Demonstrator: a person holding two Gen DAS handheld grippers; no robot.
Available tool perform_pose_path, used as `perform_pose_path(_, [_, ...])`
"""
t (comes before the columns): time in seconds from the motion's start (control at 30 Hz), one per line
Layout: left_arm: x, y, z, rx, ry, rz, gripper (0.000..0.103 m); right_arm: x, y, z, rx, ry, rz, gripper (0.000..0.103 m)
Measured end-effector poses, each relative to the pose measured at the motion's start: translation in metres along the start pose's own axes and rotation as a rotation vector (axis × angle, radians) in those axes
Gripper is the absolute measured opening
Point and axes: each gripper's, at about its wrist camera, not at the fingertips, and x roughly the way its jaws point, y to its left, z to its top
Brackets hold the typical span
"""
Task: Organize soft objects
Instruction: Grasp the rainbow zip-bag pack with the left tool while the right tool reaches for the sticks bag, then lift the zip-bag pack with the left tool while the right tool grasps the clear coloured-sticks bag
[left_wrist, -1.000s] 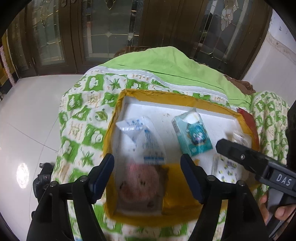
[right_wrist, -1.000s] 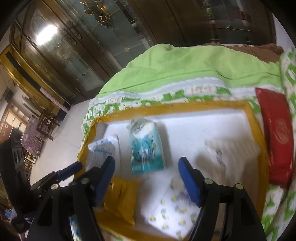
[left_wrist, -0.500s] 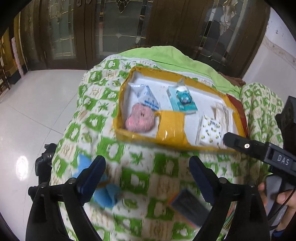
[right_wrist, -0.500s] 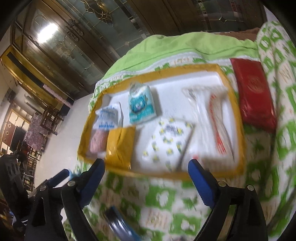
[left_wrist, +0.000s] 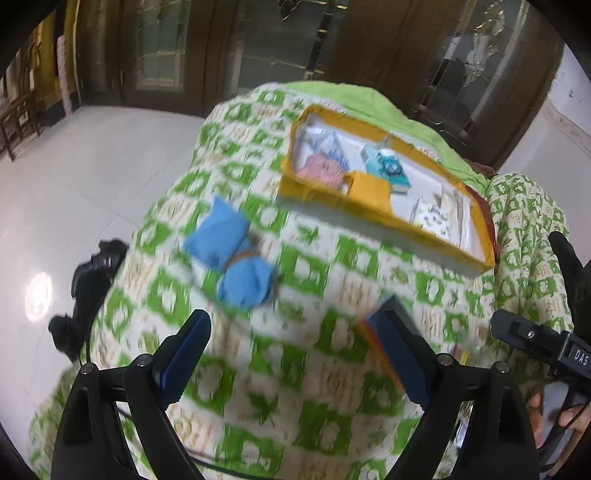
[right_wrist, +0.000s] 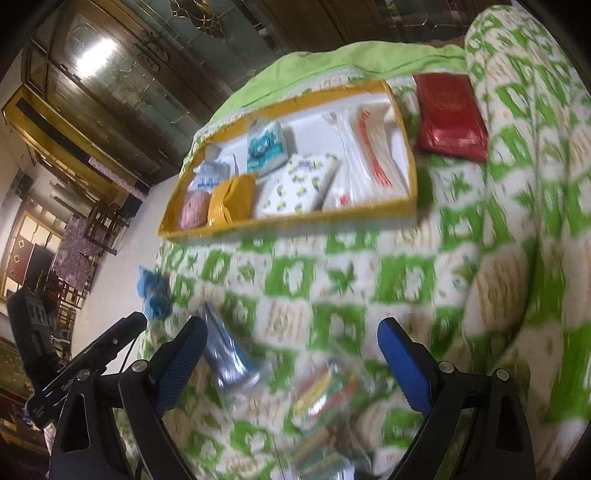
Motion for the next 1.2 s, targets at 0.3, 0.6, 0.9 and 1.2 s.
perform_pose_path(0.3, [-0.001,-0.027,-0.023,0.084,0.029,-0.005,0.091,-0.015,-0.008,-0.017,-0.019,0.043,0.005,0.096])
perform_pose_path(0.6, [0.025,-0.084,-0.016,0.155,0.122,-0.03,0.091,-0.013,-0.02,-0.021,-0.005,0.052,-0.049,0.074])
perform_pose_path(0.9, [0.06,-0.094,-0.025,0.185,0.171,0.067,0.05,-0.006,-0.024,-0.021,-0.007,0.085,-0.059,0.063])
perform_pose_path(1.2, [0.03,-0.056,-0.041,0.165,0.172,-0.057,0.038,0.029,-0.018,-0.014,-0.004,0.187,-0.1,0.04])
